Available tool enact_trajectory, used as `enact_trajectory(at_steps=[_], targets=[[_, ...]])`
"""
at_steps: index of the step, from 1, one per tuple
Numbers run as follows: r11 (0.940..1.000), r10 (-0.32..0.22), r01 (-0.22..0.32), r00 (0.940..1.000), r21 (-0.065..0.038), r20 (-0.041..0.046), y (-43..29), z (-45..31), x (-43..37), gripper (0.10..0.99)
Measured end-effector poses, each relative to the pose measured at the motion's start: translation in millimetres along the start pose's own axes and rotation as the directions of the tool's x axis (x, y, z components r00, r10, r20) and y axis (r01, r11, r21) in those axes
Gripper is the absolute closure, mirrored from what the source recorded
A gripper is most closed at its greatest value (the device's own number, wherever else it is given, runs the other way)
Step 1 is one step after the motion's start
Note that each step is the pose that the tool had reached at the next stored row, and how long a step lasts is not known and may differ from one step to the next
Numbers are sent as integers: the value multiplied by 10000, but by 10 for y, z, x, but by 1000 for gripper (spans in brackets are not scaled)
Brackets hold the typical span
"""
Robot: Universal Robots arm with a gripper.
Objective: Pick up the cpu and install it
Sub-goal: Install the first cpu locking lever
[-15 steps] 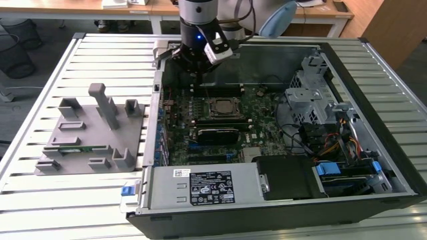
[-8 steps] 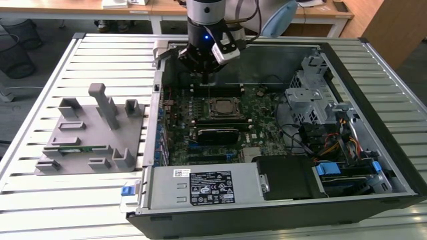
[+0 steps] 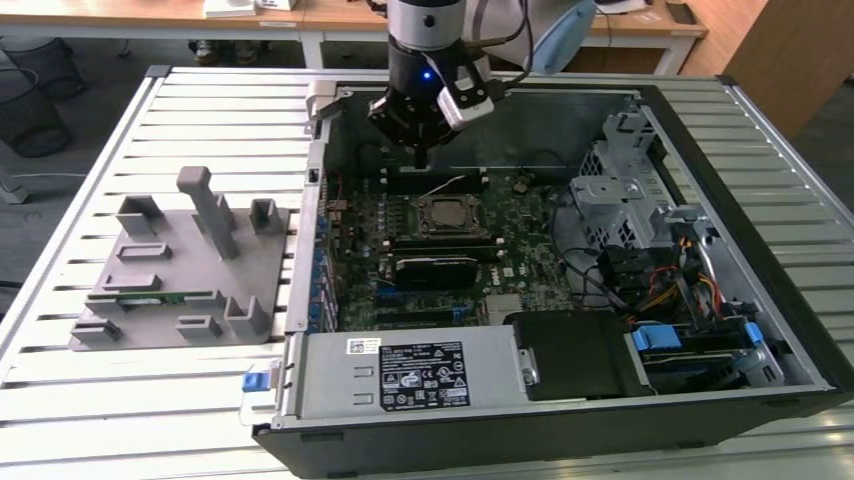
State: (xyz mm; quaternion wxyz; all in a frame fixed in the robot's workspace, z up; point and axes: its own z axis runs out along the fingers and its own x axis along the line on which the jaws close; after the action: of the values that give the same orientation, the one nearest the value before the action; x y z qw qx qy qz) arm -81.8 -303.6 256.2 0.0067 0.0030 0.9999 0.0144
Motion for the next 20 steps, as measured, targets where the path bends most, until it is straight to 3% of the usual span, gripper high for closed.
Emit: enact_trajectory(at_steps=[3,4,20], targets=[[9997,3,-2,10000,-243,6,-16,9,0,980],[9996,4,-3,10000,-278,9,-23,14,0,980],[9996,54,-53,10000,-279,17,-40,147,-97,980]])
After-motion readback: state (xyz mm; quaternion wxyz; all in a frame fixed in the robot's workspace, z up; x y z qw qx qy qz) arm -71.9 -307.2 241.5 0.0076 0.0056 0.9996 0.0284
